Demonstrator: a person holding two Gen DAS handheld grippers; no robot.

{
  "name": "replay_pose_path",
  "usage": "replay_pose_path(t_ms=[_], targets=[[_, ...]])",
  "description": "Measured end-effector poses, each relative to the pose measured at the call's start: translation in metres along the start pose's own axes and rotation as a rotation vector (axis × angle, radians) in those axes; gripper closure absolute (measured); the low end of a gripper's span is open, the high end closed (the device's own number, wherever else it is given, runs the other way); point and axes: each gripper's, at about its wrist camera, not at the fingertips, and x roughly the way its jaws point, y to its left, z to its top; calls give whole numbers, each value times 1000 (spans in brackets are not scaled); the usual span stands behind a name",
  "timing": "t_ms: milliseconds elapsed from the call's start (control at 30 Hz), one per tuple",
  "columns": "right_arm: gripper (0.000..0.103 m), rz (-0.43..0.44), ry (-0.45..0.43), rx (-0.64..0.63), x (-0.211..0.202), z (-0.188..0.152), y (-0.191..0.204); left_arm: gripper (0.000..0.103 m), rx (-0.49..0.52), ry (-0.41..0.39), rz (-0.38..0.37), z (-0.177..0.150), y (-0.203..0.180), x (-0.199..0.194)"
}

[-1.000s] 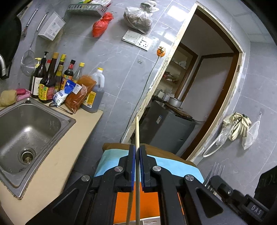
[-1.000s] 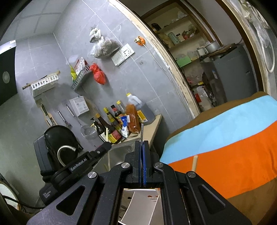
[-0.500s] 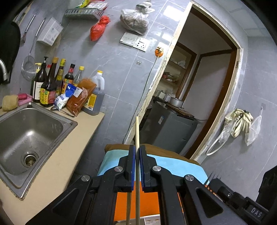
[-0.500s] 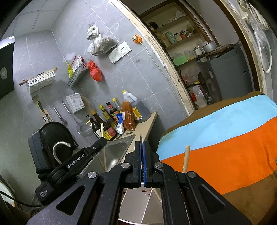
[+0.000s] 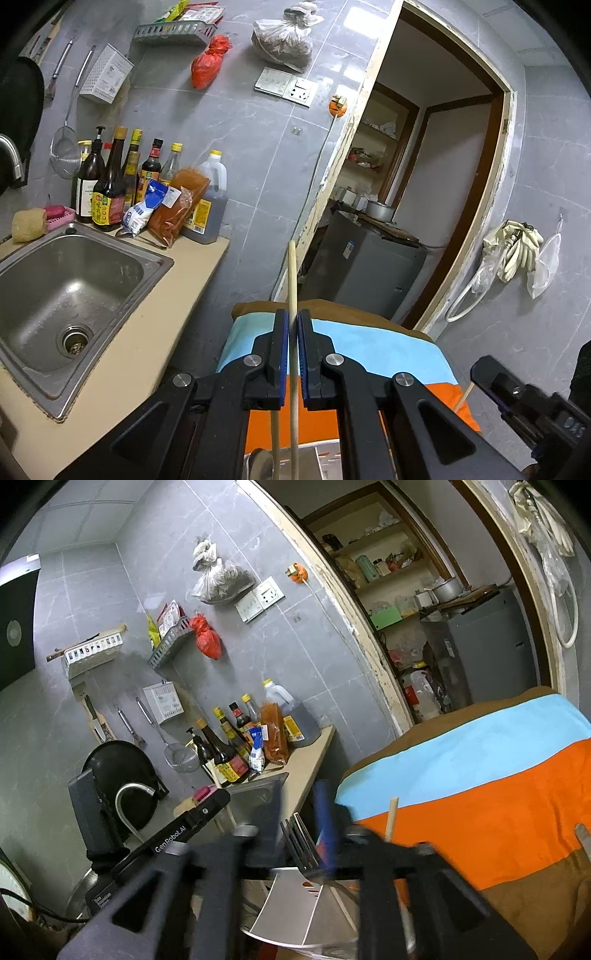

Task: Organize utensils
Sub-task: 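Open both tools to release the chopstick and fork into the caddy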

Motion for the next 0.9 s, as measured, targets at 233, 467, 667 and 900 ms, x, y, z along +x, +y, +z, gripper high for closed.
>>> replay_pose_path(t_ms=[233, 467, 667, 900], targets=[[56, -50, -34, -28, -28, 10, -6, 81, 31, 81, -13, -10, -6, -13], [25, -144, -51, -61, -64, 21, -21, 32, 16, 102, -18, -20, -16, -38], [13, -248, -61, -97, -99, 33, -41, 7, 38, 98, 23, -21, -38, -55], [6, -384, -96, -233, -133, 46, -59, 4, 123, 55, 57, -34, -77, -68]])
